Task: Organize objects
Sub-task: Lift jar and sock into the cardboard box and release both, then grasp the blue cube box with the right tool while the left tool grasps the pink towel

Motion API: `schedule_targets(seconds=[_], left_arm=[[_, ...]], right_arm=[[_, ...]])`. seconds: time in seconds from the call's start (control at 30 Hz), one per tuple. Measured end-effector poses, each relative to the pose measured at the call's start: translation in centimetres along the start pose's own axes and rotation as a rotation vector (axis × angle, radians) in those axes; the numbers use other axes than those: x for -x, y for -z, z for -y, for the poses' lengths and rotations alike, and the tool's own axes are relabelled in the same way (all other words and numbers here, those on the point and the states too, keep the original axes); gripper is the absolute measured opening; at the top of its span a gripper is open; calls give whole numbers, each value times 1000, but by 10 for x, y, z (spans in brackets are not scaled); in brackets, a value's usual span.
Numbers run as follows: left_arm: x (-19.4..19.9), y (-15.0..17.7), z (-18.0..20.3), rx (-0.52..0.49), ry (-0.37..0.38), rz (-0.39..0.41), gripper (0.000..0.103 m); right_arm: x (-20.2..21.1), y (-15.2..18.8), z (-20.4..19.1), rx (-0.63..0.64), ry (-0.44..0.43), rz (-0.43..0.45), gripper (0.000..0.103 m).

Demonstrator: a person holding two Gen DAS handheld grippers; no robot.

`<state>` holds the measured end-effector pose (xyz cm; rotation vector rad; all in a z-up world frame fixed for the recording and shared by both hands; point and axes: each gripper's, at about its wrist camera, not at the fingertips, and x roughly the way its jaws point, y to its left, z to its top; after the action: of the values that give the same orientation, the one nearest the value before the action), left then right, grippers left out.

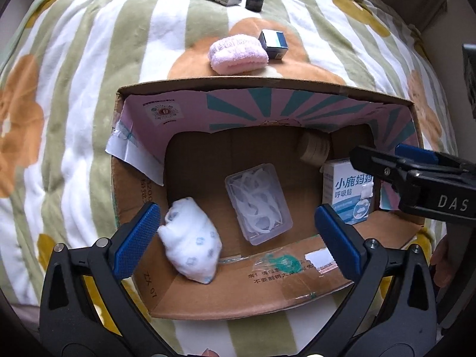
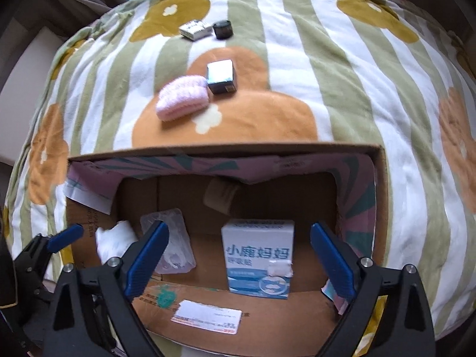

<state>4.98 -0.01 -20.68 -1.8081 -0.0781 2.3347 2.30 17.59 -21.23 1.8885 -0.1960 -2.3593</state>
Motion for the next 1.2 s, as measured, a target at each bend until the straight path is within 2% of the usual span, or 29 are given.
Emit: schedule_targets(seconds=[0.17,0.67,0.93,1.07,1.2], left_arm=[[1,-3,0,18,6,1,103],[16,-17,6,50,-13,26,103],[48,-42,0,79,-33,106,103],[63,-64,1,38,-41,165,103],[62,-93,4,-52,-52,162,103]], right_arm=[[-1,1,8,-10,-1,-31,95],[23,-14,15,6,-67,-20,95],[66,-41,20,40,-126,59,95],[80,-64,19,67,-136,97,95],[79,-88,18,83,-147,114,95]])
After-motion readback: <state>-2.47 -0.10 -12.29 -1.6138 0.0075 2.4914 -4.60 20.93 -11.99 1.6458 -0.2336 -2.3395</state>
